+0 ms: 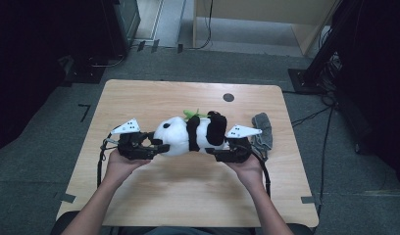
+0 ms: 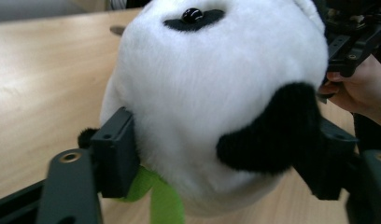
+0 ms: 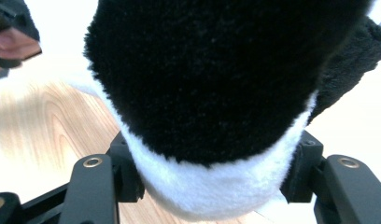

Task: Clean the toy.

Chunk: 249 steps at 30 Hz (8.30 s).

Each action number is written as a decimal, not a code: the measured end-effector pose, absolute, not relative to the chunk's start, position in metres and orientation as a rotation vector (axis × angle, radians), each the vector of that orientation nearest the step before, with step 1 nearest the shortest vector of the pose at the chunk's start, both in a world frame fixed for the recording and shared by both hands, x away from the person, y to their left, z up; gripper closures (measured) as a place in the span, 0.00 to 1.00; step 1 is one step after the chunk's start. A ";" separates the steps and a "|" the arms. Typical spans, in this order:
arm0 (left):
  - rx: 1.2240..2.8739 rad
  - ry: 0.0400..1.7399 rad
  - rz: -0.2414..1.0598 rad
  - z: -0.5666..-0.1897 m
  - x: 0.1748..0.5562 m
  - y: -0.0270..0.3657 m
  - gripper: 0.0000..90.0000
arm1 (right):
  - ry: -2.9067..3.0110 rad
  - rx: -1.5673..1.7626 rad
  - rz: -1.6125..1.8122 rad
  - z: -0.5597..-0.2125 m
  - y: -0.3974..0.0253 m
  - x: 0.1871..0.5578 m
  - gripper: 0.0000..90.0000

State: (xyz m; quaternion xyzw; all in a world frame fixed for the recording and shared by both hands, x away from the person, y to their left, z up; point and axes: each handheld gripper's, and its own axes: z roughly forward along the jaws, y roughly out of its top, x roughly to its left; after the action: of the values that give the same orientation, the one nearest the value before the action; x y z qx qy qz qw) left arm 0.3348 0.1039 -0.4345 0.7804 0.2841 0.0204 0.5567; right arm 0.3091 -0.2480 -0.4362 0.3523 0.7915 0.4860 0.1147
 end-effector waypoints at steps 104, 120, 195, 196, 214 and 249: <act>1.900 0.723 0.038 -0.453 0.335 0.105 0.44 | 2.384 1.012 1.594 -0.434 -0.266 0.307 0.39; 1.869 0.823 -0.055 -0.448 0.337 0.106 0.53 | 2.464 0.861 1.279 -0.439 -0.247 0.301 0.34; 1.957 0.737 0.019 -0.454 0.332 0.097 0.36 | 2.368 1.205 1.484 -0.434 -0.262 0.309 0.37; 1.947 0.745 0.004 -0.454 0.333 0.098 0.36 | 2.371 1.195 1.486 -0.434 -0.262 0.309 0.36; 2.014 0.811 -0.006 -0.468 0.337 0.097 0.36 | 2.470 1.217 1.294 -0.447 -0.253 0.314 0.30; 1.953 0.793 0.135 -0.443 0.343 0.112 0.38 | 2.396 1.110 1.364 -0.454 -0.279 0.308 0.24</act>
State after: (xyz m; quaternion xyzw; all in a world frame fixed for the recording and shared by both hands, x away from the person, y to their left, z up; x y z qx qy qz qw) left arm 0.3430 0.1122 -0.4434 0.8048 0.3269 0.0557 0.4923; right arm 0.3077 -0.2786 -0.4538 0.3721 0.8033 0.4572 0.0846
